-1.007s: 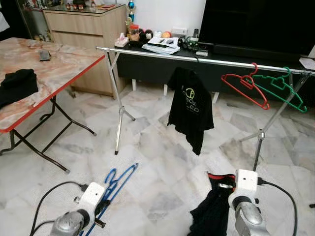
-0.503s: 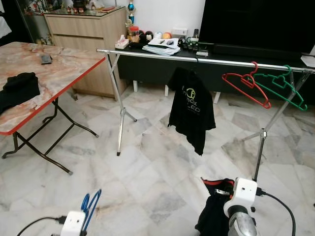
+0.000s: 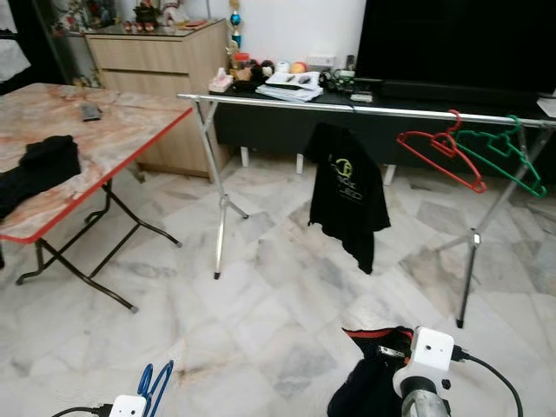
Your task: Hang hanger
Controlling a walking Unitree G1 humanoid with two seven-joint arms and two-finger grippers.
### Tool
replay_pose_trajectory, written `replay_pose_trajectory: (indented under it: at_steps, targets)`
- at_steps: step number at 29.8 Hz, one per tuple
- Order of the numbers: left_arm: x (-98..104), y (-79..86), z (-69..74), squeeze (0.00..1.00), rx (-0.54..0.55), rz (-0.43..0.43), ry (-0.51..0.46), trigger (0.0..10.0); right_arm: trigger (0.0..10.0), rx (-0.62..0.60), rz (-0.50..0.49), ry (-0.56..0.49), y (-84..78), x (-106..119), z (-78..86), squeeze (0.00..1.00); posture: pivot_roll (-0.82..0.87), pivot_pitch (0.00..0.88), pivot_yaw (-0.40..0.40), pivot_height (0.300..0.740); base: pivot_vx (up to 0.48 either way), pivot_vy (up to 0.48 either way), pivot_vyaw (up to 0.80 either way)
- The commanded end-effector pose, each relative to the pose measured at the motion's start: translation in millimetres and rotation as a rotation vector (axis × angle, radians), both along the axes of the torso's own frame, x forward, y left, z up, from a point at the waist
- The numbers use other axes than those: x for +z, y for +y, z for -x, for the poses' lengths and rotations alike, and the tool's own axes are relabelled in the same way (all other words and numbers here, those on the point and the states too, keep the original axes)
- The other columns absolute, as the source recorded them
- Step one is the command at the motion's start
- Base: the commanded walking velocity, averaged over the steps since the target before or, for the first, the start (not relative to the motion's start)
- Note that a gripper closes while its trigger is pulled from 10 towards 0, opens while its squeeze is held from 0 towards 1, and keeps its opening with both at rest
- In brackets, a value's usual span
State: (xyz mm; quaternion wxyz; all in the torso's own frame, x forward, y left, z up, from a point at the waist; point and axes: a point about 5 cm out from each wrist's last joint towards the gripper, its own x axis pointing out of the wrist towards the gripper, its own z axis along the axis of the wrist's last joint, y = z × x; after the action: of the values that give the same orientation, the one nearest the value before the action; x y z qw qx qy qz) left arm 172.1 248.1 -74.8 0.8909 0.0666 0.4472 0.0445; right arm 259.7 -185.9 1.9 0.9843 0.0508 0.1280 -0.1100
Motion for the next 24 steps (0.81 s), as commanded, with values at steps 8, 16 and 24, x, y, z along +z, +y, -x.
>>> replay_pose_trajectory:
  at_steps: [8, 16, 24]
  targets:
    - [-8, 5.9, 21.7, 0.0, 0.038, 0.002, 0.07, 10.0, 10.0, 0.046, 0.018, -0.053, 13.0, 9, -5.1, 0.0, 0.0, 0.0, 0.035, 0.74, 0.0, 0.476, 0.0]
    - [-14, 2.3, 33.5, 0.0, 0.046, 0.009, 0.104, 10.0, 10.0, 0.057, 0.028, -0.051, 15.9, 10, -7.3, 0.0, 0.01, 0.0, 0.035, 0.74, 0.0, 0.476, 0.0]
    - [-16, 0.5, 38.0, 0.0, 0.053, 0.017, 0.115, 10.0, 10.0, 0.071, 0.033, -0.052, 16.9, 11, -10.5, 0.0, 0.01, 0.0, 0.034, 0.74, 0.0, 0.476, 0.0]
